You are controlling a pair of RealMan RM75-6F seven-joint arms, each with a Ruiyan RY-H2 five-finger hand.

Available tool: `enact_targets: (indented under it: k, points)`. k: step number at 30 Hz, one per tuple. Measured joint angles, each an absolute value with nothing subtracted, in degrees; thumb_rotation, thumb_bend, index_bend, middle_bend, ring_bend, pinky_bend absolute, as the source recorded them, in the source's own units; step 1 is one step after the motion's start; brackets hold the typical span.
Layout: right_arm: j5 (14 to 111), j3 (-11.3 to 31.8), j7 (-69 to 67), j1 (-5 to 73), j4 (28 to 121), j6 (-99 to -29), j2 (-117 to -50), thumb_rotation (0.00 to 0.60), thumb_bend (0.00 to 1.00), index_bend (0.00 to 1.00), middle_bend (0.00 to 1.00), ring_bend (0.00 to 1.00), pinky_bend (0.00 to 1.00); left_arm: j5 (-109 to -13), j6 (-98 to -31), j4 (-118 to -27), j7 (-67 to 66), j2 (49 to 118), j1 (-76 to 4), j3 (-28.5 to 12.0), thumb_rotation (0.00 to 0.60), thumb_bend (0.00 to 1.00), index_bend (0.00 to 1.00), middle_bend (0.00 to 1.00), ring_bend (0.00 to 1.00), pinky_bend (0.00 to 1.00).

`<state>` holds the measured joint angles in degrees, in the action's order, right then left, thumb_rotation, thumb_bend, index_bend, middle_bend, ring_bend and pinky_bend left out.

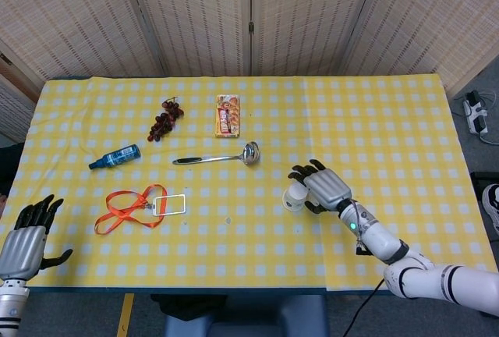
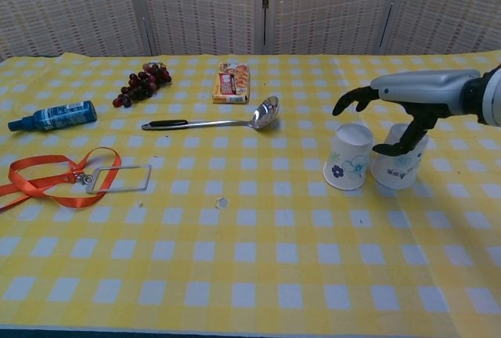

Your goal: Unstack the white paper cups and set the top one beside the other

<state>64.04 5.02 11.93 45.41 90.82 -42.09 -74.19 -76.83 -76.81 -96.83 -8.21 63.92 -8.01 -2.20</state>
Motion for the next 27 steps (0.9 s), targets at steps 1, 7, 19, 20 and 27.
enact_targets:
  k: [1,7,19,20,27]
  points:
    - [64.12,4.96,11.81,45.31,90.97,-42.17,-74.02,0.600,0.44,0.15,0.11,0.14,0.02,-76.85,-76.75,-96.86,-8.25,63.93,-8.05,-2.19,0.600,0.24,0.04,0.01,0.00,0.00]
    - [65.87,5.03,10.26,43.66,93.39,-45.10,-71.75,0.600,0.44,0.15,0.10,0.14,0.02,-76.70,-76.57,-96.99,-8.24,63.85,-8.19,-2.29,0.600,0.24,0.04,0.01,0.00,0.00]
    - [73.98,2.83,9.41,30.98,97.78,-67.50,-66.75,0.600,0.44,0.15,0.07,0.10,0.02,-78.64,-79.73,-95.49,-8.80,65.98,-8.19,-3.34,0.600,0.24,0.05,0.01,0.00,0.00]
    - [75.05,2.34,9.29,29.08,97.82,-70.26,-66.53,0.600,0.44,0.14,0.07,0.10,0.02,-78.57,-79.78,-95.47,-9.10,66.14,-8.24,-3.48,0.600,0.24,0.05,0.01,0.00,0.00]
    - [81.03,-0.86,5.87,18.27,96.62,-83.11,-66.33,0.600,0.44,0.14,0.06,0.10,0.02,-78.20,-79.89,-95.69,-10.74,67.19,-8.86,-4.19,0.600,0.24,0.05,0.01,0.00,0.00]
